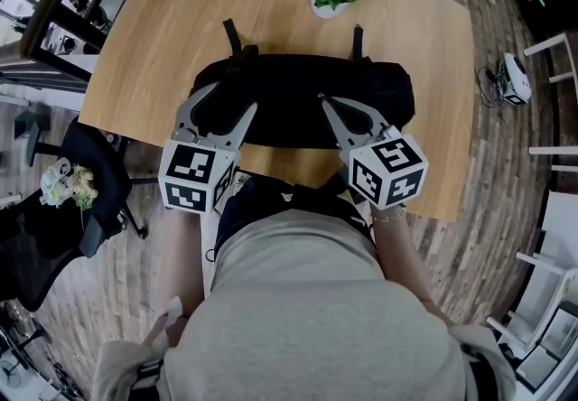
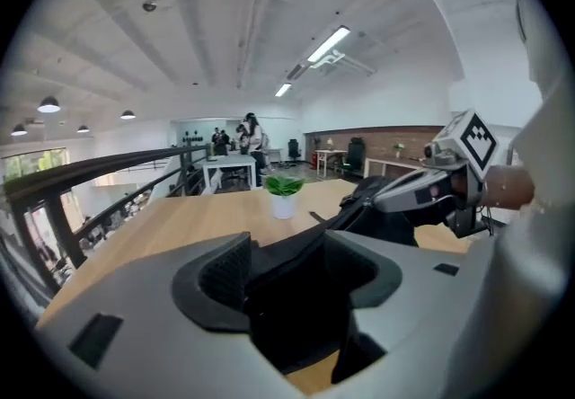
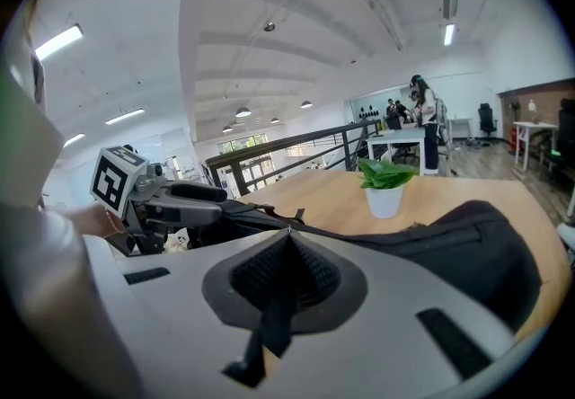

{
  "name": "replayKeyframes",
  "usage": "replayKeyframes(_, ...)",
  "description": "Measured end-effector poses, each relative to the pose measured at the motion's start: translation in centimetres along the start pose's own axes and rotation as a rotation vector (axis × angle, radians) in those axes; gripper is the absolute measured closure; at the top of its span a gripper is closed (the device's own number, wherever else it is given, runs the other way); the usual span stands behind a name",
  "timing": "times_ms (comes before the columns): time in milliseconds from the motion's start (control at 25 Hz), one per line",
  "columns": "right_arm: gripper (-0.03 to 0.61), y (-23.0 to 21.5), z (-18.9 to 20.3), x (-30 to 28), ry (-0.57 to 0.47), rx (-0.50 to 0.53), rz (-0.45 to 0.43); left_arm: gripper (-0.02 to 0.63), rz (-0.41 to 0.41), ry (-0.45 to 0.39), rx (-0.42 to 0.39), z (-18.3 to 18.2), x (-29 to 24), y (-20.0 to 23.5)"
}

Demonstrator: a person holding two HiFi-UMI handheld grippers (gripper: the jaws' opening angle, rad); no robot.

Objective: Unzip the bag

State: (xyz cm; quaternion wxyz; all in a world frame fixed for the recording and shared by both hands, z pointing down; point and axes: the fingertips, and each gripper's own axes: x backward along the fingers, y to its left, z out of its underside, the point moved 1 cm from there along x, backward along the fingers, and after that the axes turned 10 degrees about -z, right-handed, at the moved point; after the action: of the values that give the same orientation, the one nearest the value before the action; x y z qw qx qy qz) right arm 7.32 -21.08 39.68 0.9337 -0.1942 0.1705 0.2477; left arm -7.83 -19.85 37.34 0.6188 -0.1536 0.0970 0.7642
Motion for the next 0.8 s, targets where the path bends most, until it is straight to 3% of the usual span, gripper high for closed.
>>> replayKeyframes(160, 0.569, 0.0, -0.2, 0.0, -0.008, -0.002, -0.005, 0.354, 0.098, -0.015, -0.04, -0.9, -1.2, -3.6)
replayKeyframes(400, 0.569, 0.2, -0.5, 0.0, -0.025, -0.01, 0.004, 0.354, 0.223, 0.01, -0.177, -0.9, -3.1, -7.7)
replayKeyframes(520, 0.569, 0.3, -0.6, -0.1, -0.028, -0.012, 0.012, 0.356, 0.253, 0.031, -0.222, -0.7, -4.0, -8.7)
replayKeyframes(640, 0.569, 0.3, -0.7, -0.1, -0.032, -0.014, 0.023, 0.363, 0.27, 0.062, -0.215, -0.6, -4.8, -9.0)
replayKeyframes(800, 0.569, 0.3, -0.6, -0.1, -0.041, -0.025, 0.034, 0.428, 0.273, 0.077, -0.238, -0.1, -5.2, -9.0)
